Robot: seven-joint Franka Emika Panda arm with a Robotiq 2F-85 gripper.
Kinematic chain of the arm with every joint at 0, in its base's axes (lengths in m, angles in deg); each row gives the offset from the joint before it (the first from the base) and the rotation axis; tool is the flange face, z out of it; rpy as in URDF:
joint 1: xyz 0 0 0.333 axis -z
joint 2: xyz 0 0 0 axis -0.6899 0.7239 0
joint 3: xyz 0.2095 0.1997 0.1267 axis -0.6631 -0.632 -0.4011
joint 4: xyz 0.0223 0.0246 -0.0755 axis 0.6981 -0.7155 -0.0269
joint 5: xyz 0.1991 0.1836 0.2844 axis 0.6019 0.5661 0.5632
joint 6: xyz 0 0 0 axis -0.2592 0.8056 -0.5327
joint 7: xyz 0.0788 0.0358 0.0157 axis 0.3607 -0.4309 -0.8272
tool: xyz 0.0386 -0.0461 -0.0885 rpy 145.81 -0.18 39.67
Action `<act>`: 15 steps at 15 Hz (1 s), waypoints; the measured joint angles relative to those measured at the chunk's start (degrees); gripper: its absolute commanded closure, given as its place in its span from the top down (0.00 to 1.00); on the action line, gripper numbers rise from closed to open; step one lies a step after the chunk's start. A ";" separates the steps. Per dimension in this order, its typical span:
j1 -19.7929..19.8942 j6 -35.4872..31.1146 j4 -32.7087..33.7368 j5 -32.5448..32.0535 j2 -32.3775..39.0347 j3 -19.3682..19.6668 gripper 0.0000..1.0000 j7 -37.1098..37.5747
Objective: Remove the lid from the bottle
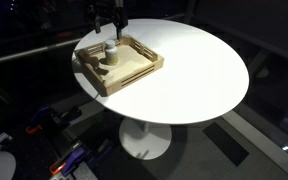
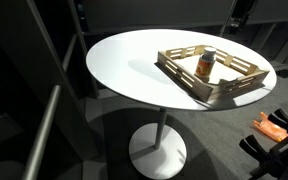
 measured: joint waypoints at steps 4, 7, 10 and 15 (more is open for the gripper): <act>-0.01 -2.45 0.27 3.14 3.14 -0.49 1.00 -4.20; -0.01 -3.00 0.73 5.72 4.44 -1.17 1.00 -7.70; -0.02 -3.21 1.53 5.74 5.34 -1.93 1.00 -8.77; -0.72 -4.60 2.69 4.35 6.81 -2.89 1.00 -8.80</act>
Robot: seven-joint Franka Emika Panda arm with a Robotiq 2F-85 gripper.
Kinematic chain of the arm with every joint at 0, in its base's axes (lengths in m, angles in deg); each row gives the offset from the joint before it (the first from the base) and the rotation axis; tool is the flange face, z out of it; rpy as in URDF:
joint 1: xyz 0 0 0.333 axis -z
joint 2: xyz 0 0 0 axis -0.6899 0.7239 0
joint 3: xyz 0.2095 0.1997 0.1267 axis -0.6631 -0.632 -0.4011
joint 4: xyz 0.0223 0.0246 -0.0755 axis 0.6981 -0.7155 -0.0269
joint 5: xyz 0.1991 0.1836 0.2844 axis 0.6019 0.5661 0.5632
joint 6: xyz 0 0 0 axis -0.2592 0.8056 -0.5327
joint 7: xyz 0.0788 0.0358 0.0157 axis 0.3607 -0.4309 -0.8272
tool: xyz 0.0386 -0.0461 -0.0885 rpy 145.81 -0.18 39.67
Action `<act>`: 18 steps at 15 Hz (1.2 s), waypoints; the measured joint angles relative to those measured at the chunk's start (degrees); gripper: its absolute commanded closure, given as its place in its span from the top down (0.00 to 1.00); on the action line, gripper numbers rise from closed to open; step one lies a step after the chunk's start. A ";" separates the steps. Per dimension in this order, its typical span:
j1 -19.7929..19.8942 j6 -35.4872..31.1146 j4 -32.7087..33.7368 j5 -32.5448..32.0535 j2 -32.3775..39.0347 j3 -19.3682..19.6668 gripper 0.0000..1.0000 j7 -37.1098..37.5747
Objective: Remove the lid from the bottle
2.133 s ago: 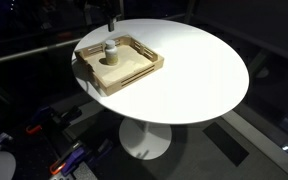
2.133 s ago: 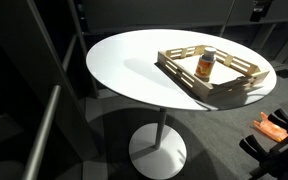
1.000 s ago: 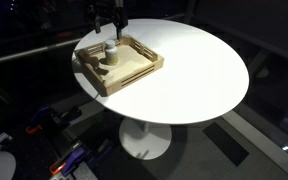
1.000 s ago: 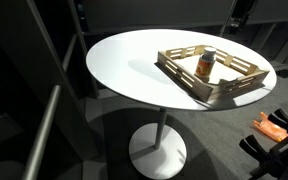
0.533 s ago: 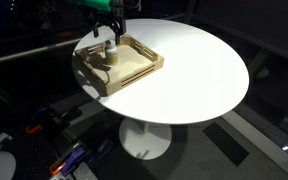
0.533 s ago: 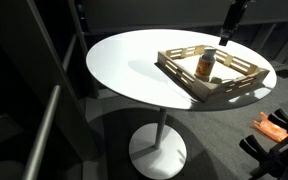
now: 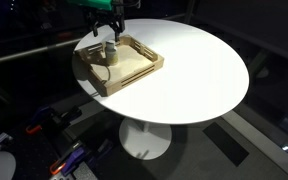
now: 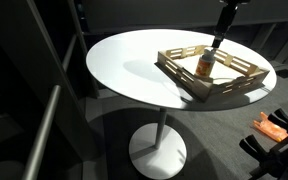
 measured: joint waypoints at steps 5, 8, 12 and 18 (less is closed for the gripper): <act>-0.54 -1.75 0.48 -4.84 1.24 -0.05 1.00 2.18; -0.53 -2.23 0.56 -5.60 1.83 -0.05 1.00 2.59; -0.53 -2.35 0.68 -5.60 2.41 -0.05 0.91 2.59; -0.53 -2.40 1.22 -5.60 3.32 -0.05 0.81 2.61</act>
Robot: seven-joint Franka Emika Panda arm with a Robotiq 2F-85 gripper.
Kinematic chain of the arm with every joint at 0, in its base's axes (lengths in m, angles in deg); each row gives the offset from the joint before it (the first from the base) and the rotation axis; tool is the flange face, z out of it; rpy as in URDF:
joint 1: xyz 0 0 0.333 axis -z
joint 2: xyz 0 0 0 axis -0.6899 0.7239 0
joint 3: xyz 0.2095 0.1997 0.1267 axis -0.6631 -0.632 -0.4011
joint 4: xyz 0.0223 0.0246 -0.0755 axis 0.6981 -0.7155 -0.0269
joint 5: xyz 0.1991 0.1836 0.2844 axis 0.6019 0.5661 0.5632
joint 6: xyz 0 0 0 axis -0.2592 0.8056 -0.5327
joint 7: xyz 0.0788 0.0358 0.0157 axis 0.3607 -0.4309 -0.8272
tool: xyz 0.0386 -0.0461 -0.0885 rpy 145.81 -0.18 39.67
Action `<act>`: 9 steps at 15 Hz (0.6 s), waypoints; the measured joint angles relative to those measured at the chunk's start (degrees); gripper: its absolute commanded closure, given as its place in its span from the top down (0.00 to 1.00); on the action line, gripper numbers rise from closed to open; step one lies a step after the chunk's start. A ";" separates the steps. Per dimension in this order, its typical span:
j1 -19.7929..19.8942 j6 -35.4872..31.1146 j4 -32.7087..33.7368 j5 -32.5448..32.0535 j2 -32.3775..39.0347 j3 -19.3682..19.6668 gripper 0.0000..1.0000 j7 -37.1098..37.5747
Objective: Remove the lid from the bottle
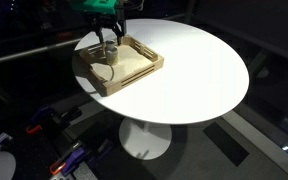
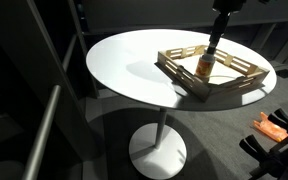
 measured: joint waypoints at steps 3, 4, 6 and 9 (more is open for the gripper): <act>0.00 0.00 0.35 0.00 0.36 0.00 0.70 0.01; 0.00 0.00 0.52 0.00 0.50 0.00 0.64 0.01; 0.01 0.00 0.74 0.00 0.72 0.00 0.62 0.04; 0.03 0.00 0.97 0.00 1.02 0.00 0.57 0.06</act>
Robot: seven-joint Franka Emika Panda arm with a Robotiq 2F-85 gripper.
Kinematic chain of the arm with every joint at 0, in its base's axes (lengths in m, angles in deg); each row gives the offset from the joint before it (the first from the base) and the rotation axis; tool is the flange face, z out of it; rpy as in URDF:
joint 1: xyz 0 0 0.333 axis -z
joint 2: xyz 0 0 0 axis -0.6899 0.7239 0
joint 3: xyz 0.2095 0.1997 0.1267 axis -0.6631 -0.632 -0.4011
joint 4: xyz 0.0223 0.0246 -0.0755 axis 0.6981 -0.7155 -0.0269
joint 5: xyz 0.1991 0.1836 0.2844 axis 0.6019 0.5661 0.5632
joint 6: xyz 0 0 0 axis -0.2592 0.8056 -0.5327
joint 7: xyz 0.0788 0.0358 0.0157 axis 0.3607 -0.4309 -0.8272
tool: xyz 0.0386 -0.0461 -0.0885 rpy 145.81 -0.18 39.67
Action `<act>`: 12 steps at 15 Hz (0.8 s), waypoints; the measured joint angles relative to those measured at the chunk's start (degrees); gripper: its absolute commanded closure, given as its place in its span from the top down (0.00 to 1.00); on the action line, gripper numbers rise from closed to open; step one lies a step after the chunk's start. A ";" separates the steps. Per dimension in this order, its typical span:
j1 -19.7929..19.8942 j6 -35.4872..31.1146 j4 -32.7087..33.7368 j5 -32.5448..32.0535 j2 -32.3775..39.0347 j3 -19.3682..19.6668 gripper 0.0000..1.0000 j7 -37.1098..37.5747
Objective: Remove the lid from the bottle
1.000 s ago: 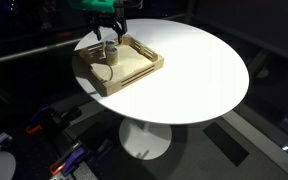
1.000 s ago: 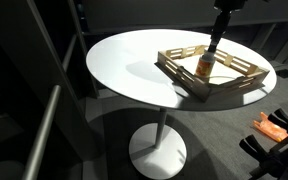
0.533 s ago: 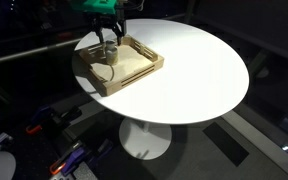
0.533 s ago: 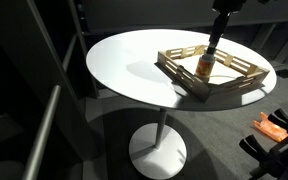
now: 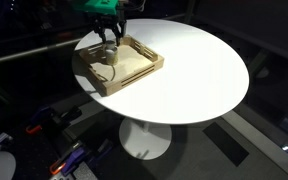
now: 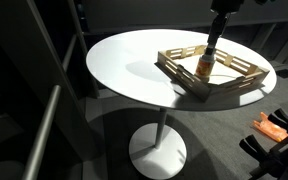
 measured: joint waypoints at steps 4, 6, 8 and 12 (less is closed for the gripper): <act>0.07 0.00 0.27 0.00 0.12 0.08 0.56 0.05; 0.10 0.00 0.35 0.00 0.12 0.22 0.57 0.10; 0.17 0.00 0.38 0.00 0.12 0.40 0.58 0.20; 0.42 0.00 0.44 -0.02 0.12 0.85 0.57 0.68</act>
